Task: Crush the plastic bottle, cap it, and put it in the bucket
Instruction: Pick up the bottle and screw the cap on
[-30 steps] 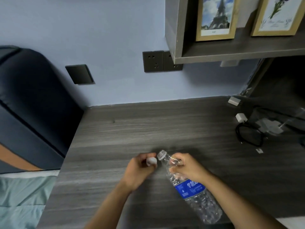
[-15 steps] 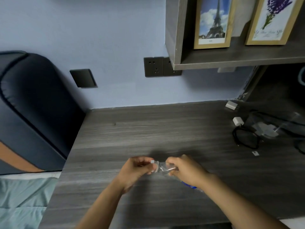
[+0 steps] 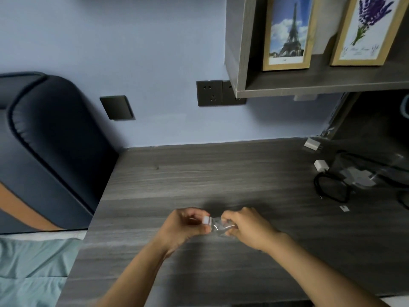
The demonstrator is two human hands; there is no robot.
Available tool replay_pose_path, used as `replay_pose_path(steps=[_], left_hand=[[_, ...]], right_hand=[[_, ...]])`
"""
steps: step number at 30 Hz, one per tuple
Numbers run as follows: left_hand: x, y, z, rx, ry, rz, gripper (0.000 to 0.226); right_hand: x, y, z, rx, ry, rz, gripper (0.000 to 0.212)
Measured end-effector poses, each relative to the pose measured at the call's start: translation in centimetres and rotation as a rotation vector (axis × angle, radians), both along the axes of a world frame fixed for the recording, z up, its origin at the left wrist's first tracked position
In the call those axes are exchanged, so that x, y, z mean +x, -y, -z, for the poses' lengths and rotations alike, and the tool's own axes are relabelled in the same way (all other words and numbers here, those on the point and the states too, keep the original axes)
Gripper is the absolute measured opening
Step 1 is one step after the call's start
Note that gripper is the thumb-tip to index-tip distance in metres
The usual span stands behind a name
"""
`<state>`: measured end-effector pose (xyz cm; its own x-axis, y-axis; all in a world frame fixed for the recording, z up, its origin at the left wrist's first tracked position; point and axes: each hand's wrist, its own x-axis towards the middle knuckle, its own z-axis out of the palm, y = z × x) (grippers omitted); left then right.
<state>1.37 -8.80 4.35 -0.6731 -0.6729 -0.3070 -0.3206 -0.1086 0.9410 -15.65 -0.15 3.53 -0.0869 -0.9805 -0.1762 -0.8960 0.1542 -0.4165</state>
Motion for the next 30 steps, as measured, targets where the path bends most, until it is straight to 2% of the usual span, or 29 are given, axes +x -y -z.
replay_pose_path(steps=[5,9,13,16,18,21,24,27,29,30], left_hand=[[0.4,-0.3,-0.1,-0.017,-0.016,-0.014,0.037],[0.6,-0.1,-0.2,0.058,-0.007,-0.011,0.029],[0.2,0.1,-0.2,0.085,0.102,0.021,0.013],[0.0,-0.2,0.3,0.098,0.11,-0.049,0.018],[0.0,-0.4,0.4,0.071,0.095,-0.046,0.012],[0.4,-0.5,0.2,0.016,0.007,0.015,0.021],[0.7,-0.6,-0.5,-0.125,-0.019,0.127,0.01],[1.1,-0.8,-0.3,-0.256,-0.022,0.195,0.015],[1.2,-0.9,-0.2,-0.27,-0.013,0.196,0.023],[1.2,-1.0,-0.3,-0.25,-0.013,0.186,0.027]], right_hand=[[0.0,-0.2,-0.2,0.008,0.07,0.019,0.02],[0.2,-0.4,-0.2,0.007,0.052,0.021,0.02],[0.9,-0.7,-0.1,0.014,-0.06,-0.008,0.022],[1.2,-0.8,-0.1,0.026,-0.096,-0.001,0.021],[1.1,-0.9,-0.1,0.035,-0.047,0.014,0.021],[0.7,-1.1,-0.4,0.042,0.055,0.035,0.02],[0.3,-1.1,-0.7,0.039,0.125,0.038,0.019],[0.3,-1.4,-0.5,0.092,0.216,0.042,0.017],[0.3,-1.4,-0.3,0.149,0.324,0.047,0.014],[0.3,-1.5,-0.4,0.177,0.399,0.056,0.018]])
